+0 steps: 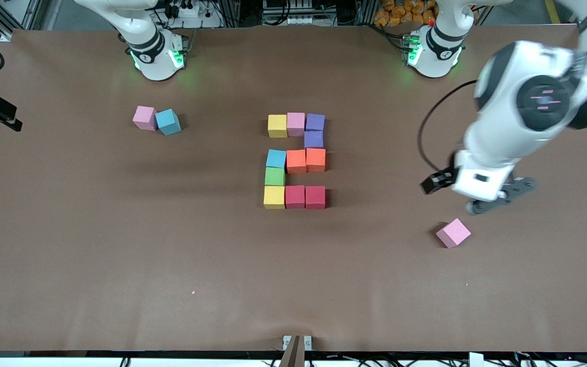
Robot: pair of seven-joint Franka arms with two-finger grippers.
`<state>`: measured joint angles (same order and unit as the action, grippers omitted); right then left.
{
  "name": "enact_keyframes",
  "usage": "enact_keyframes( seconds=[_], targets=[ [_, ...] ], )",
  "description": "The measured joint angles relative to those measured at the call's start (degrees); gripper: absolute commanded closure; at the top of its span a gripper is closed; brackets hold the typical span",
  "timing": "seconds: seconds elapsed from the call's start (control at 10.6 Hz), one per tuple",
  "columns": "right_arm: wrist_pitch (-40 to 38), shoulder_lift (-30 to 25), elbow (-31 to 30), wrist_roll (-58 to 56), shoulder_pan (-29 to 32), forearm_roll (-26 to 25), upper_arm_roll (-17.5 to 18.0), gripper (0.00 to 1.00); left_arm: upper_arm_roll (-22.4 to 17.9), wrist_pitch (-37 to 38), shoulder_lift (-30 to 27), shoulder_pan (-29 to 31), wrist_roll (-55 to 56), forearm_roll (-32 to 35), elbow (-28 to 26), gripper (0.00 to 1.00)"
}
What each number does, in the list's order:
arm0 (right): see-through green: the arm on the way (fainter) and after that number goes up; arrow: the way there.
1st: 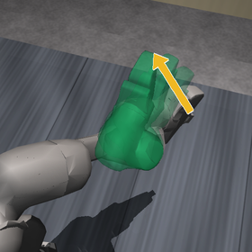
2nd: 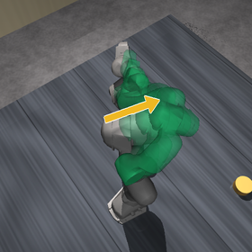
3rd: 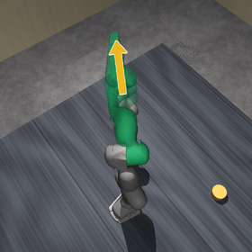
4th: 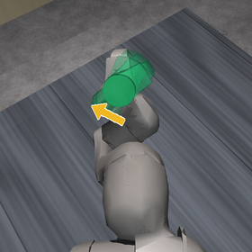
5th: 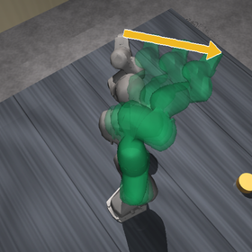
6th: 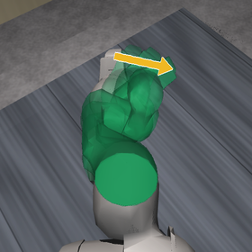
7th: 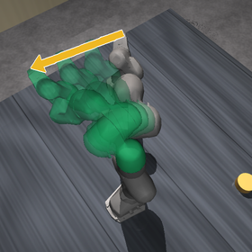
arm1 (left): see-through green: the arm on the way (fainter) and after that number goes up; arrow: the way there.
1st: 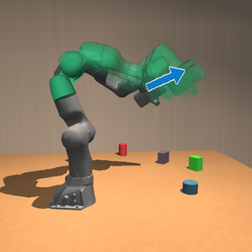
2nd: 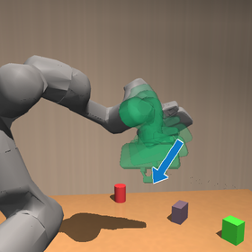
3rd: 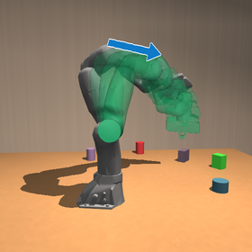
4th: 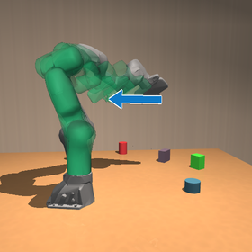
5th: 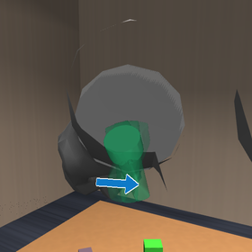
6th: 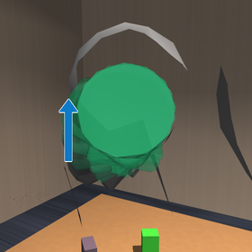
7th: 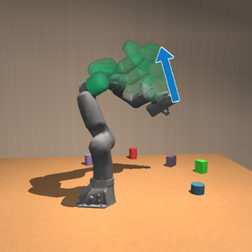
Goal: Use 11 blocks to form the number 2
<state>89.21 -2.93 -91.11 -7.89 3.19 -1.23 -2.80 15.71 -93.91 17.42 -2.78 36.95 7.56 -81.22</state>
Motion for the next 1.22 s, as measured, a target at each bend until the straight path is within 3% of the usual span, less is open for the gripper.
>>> enact_keyframes(
  seconds=[0.38,0.75,1.22],
  targets=[
    [0.0,0.0,0.0,0.0,0.0,0.0,0.0,0.00,0.0,4.9,-0.5,2.7,-9.4,-0.1,2.0,0.00],
    [0.0,0.0,0.0,0.0,0.0,0.0,0.0,0.00,-0.2,7.2,-4.7,3.9,-17.3,-0.8,2.4,0.00],
    [0.0,0.0,0.1,0.0,0.0,0.0,0.0,0.00,-6.8,7.6,-10.7,2.8,-24.8,-3.6,-1.4,0.00]
  ],
)
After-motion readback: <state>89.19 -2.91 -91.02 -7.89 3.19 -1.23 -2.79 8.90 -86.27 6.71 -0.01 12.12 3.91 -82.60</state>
